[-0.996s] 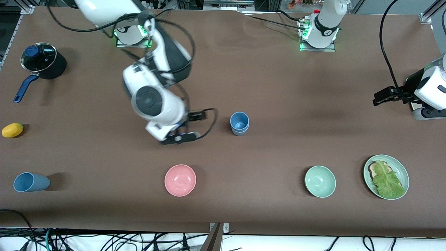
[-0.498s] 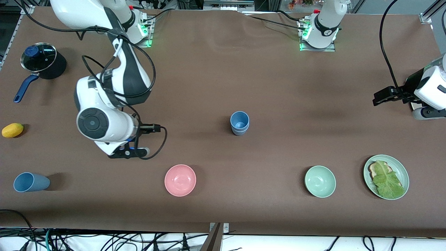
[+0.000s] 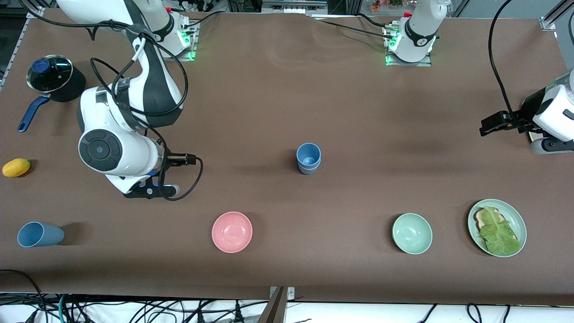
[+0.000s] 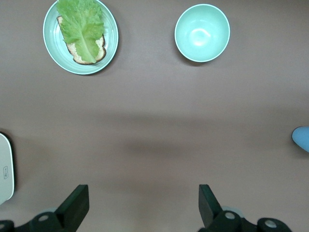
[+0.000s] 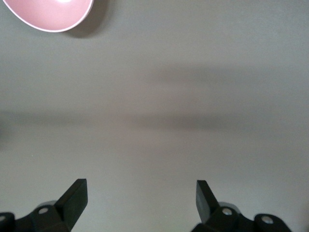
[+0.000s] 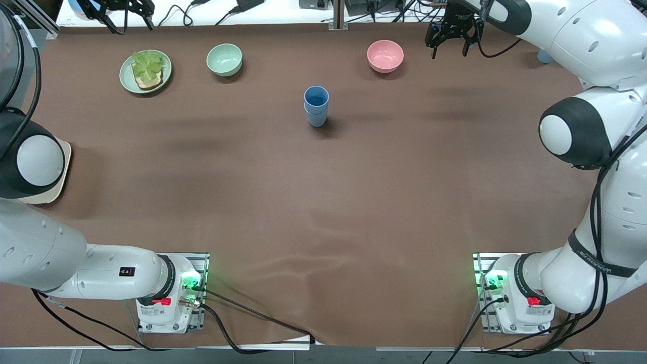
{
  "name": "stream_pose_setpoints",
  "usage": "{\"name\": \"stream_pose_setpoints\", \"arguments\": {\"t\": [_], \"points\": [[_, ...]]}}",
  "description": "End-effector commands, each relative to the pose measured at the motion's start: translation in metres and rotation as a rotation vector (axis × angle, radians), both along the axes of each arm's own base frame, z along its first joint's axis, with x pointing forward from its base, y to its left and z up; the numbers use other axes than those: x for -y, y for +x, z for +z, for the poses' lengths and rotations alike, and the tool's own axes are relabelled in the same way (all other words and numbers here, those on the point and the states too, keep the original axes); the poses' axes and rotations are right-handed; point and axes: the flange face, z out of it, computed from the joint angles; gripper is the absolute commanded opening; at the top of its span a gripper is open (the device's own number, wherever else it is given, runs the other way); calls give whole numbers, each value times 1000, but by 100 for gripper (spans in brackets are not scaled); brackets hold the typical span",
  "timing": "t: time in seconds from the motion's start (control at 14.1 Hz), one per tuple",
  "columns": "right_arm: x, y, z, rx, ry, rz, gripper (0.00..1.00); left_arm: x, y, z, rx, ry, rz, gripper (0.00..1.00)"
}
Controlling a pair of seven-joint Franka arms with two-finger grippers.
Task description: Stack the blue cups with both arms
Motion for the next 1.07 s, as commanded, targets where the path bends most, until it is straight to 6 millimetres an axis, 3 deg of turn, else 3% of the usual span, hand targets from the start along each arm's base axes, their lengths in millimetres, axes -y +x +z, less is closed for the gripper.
{"name": "stream_pose_setpoints", "arguments": {"t": [0.0, 0.14, 0.21, 0.36, 0.5, 0.85, 1.0], "points": [[30, -27, 13, 41, 20, -17, 100, 1, -6, 6, 0, -20, -17, 100], [57, -44, 19, 97, 47, -10, 100, 1, -6, 6, 0, -21, -16, 100], [72, -42, 26, 114, 59, 7, 100, 1, -6, 6, -2, -21, -16, 100], [103, -45, 53, 149, 85, 12, 100, 1, -6, 6, -2, -21, -16, 100], [130, -65, 73, 191, 86, -19, 100, 1, -6, 6, -2, -21, -16, 100], [158, -109, 137, 226, 49, 51, 100, 2, -6, 6, -2, -19, -12, 100], [171, -113, 155, 260, 44, 27, 100, 4, -6, 6, 0, -19, -6, 100]]}}
